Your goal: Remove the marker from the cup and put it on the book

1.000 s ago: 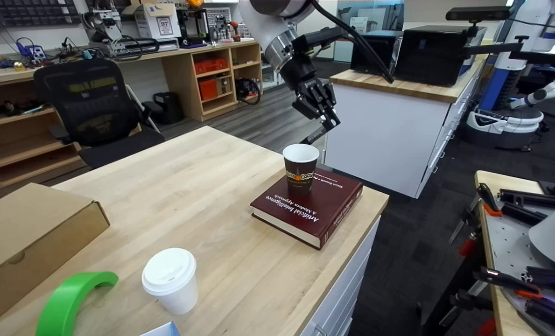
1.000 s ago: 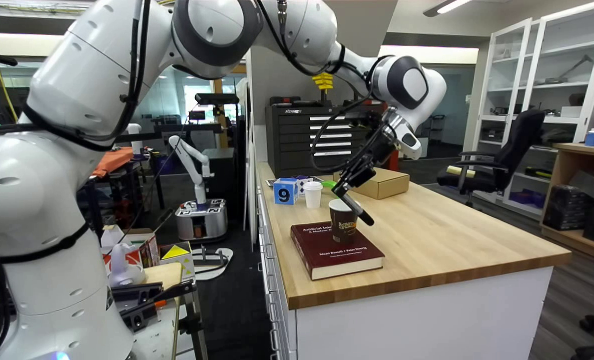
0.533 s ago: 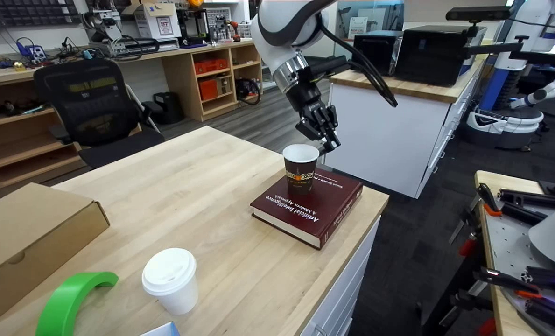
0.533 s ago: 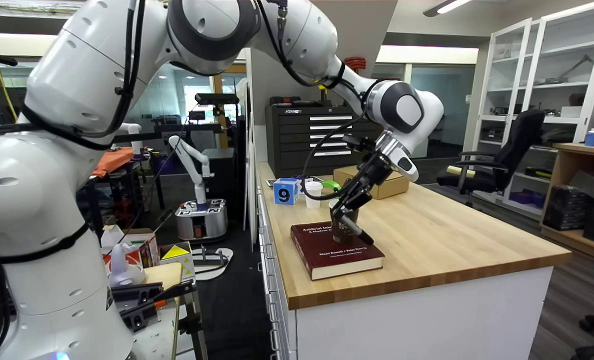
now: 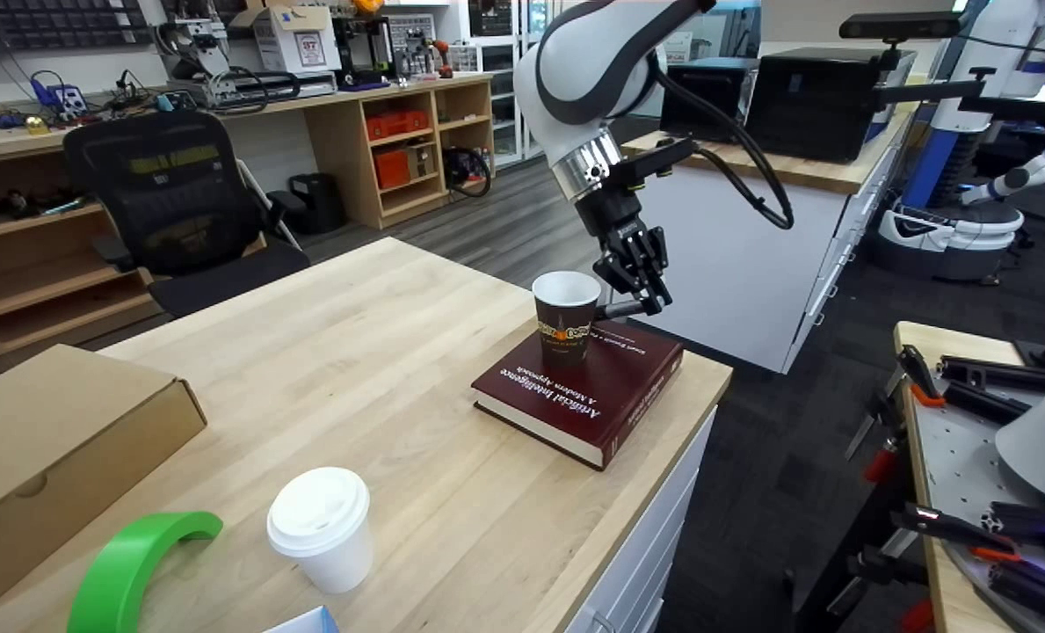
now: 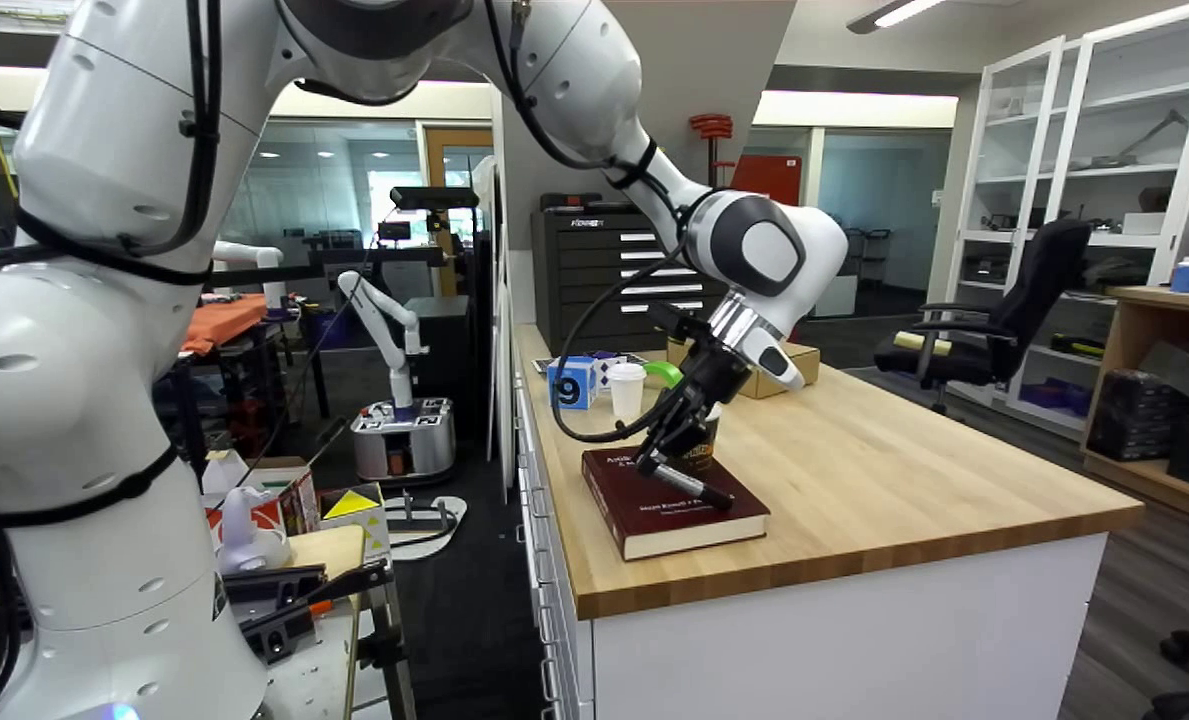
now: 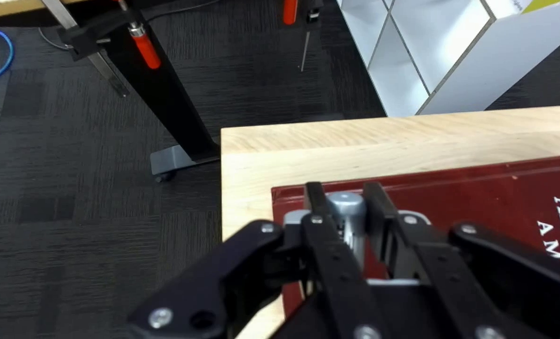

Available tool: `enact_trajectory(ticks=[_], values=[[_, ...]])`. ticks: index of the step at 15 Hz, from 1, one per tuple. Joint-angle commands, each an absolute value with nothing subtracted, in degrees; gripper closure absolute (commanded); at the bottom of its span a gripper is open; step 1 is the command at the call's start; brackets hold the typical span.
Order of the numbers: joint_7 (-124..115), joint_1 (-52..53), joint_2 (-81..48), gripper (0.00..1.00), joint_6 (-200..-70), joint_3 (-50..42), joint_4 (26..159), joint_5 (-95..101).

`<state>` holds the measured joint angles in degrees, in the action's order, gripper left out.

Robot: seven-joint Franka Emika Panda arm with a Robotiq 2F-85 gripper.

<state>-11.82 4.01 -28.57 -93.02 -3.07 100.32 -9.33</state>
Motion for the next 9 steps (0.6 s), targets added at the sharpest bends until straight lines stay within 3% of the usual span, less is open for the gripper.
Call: enact_trajectory(ticks=[1,9], values=[[-10.55,3.98,-21.18,0.94,-99.50,-2.06,111.59,-7.15],[-9.09,4.05,-17.40,0.94,-104.75,-0.13,117.99,-4.71]])
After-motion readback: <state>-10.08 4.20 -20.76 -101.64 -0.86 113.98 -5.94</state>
